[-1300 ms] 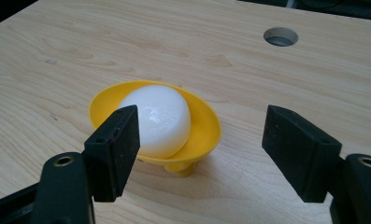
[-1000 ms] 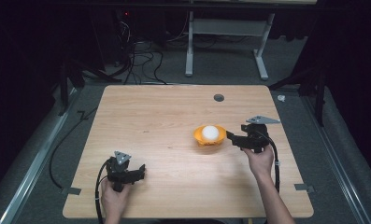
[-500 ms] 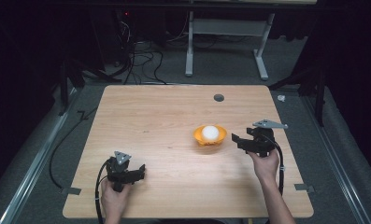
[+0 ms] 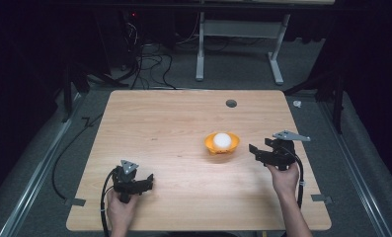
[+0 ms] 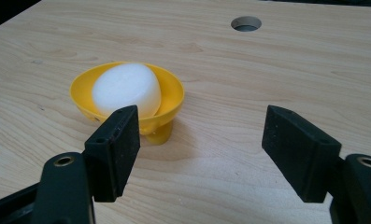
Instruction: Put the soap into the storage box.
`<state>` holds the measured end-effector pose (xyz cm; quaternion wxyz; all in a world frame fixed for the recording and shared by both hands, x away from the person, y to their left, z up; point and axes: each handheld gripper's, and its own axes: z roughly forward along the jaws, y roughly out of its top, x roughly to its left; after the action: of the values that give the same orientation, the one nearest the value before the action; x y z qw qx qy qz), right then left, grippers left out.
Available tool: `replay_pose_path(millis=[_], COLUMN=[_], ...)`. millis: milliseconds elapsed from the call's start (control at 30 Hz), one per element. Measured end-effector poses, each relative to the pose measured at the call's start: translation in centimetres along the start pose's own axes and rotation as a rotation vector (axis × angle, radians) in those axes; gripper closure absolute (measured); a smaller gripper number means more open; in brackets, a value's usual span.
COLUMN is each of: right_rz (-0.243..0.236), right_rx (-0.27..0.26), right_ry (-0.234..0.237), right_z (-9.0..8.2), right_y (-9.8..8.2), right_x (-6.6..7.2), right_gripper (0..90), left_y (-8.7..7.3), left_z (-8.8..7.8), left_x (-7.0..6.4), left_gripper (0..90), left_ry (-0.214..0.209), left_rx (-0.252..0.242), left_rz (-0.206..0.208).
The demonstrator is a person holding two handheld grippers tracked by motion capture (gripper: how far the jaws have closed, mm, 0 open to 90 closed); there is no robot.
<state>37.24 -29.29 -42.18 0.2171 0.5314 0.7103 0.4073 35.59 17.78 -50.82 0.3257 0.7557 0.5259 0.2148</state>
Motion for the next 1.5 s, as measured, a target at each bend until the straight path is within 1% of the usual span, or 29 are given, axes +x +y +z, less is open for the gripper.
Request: replay_pose_path(millis=[233,333,467,700,1000,1200,1500], right_rz=[0.009,0.008,0.017,0.049,0.08,0.083,0.073], right_rx=[-0.014,-0.013,-0.01,-0.009,0.011,0.025,0.045], right_ry=[-0.006,-0.008,-0.006,-0.006,-0.001,-0.009,-0.014], right_z=[-0.5,-0.6,-0.7,-0.6,-0.3,-0.2,0.1], right_y=[-0.7,-1.0,-1.6,-2.9,-4.5,-5.1,-5.8], right_x=[-0.1,-0.2,-0.2,-0.6,-0.7,-0.6,-0.4], right_gripper=[28.9,28.9,28.9,28.9,28.9,28.9,28.8], left_y=[0.0,0.0,0.0,0.0,0.0,0.0,0.0], left_z=[0.0,0.0,0.0,0.0,0.0,0.0,0.0], left_x=[0.0,0.0,0.0,0.0,0.0,0.0,0.0], left_gripper=[10.4,10.4,10.4,10.4,10.4,10.4,10.4], left_ry=[0.0,0.0,0.0,0.0,0.0,0.0,0.0], left_rx=[0.0,0.0,0.0,0.0,0.0,0.0,0.0], left_rz=[0.0,0.0,0.0,0.0,0.0,0.0,0.0])
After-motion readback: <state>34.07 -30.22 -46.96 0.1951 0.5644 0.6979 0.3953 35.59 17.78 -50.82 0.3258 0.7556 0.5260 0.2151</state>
